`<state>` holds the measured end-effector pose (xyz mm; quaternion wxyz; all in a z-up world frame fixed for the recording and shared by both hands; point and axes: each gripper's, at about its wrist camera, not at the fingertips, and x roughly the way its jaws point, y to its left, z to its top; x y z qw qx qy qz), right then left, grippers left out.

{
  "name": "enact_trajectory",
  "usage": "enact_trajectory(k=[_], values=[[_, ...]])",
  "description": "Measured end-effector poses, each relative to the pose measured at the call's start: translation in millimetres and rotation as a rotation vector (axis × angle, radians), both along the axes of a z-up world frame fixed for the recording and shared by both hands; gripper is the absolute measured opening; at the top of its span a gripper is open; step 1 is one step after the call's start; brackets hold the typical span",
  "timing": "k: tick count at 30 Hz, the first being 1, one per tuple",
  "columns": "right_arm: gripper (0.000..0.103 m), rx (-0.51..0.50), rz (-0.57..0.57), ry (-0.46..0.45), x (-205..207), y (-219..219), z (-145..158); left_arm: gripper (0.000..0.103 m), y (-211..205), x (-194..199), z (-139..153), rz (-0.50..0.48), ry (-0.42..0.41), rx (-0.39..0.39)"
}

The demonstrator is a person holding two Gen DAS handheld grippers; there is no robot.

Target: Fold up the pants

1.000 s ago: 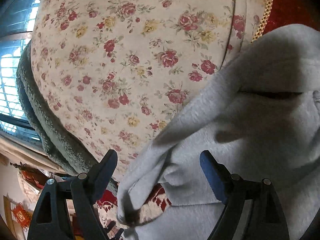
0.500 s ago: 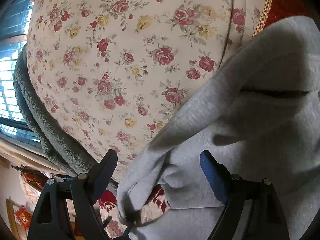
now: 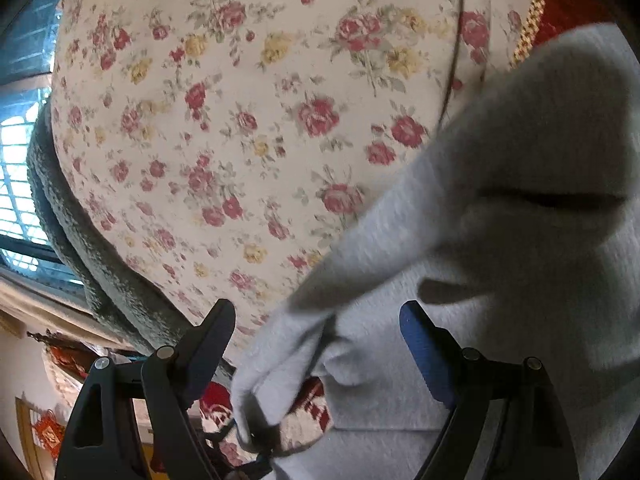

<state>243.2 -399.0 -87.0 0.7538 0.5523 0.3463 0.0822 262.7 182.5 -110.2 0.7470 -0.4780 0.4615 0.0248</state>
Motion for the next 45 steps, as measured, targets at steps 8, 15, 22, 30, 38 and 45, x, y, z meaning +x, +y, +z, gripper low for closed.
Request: enact_trajectory(k=[8, 15, 22, 30, 38, 45], values=[[0.022, -0.071, 0.052, -0.035, -0.1, 4.0, 12.1, 0.014, -6.2, 0.9, 18.1, -0.113, -0.049, 0.106], [0.021, -0.11, 0.114, -0.127, -31.3, 8.4, 54.6, 0.013, 6.4, -13.2, 62.7, -0.156, -0.135, 0.168], [0.021, -0.101, 0.158, -0.186, -70.9, 22.8, 90.3, 0.013, 15.2, -48.6, 107.6, -0.218, -0.215, 0.234], [0.021, -0.123, 0.224, -0.224, -132.1, 47.5, 106.4, 0.013, 39.1, -105.9, 137.0, -0.267, -0.278, 0.286], [0.022, -0.111, 0.278, -0.199, -191.1, 71.1, 84.5, 0.013, 66.6, -158.6, 108.0, -0.296, -0.236, 0.274], [0.021, -0.066, 0.305, -0.089, -240.5, 82.3, 24.4, 0.013, 68.9, -200.7, 68.2, -0.311, -0.175, 0.311]])
